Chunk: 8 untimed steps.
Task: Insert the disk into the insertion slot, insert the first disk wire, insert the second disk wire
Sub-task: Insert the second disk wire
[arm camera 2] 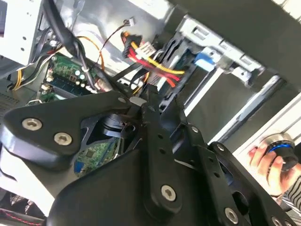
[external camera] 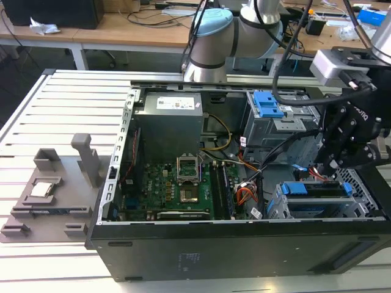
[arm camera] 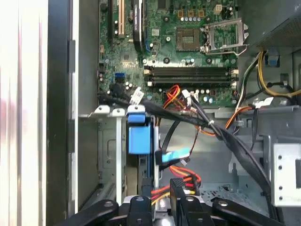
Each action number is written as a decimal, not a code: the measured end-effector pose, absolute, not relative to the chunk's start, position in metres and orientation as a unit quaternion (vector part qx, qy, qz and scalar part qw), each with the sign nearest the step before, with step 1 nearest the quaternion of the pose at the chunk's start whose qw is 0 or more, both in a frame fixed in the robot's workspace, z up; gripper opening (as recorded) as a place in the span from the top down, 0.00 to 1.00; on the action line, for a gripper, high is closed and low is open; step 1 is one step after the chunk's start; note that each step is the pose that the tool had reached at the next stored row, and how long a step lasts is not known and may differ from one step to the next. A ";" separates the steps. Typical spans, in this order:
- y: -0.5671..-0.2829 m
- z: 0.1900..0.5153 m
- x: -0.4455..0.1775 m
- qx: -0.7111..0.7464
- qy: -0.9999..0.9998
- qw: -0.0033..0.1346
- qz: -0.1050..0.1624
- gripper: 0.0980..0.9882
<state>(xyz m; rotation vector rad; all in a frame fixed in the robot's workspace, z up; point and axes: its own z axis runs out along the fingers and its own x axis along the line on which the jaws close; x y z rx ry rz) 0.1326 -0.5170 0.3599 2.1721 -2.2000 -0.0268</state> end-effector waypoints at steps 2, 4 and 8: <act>-0.508 0.355 0.120 0.703 -0.710 0.027 -0.007 0.77; -0.504 0.353 0.112 0.704 -0.709 0.035 0.001 0.77; -0.504 0.348 0.110 0.732 -0.680 0.039 0.008 0.77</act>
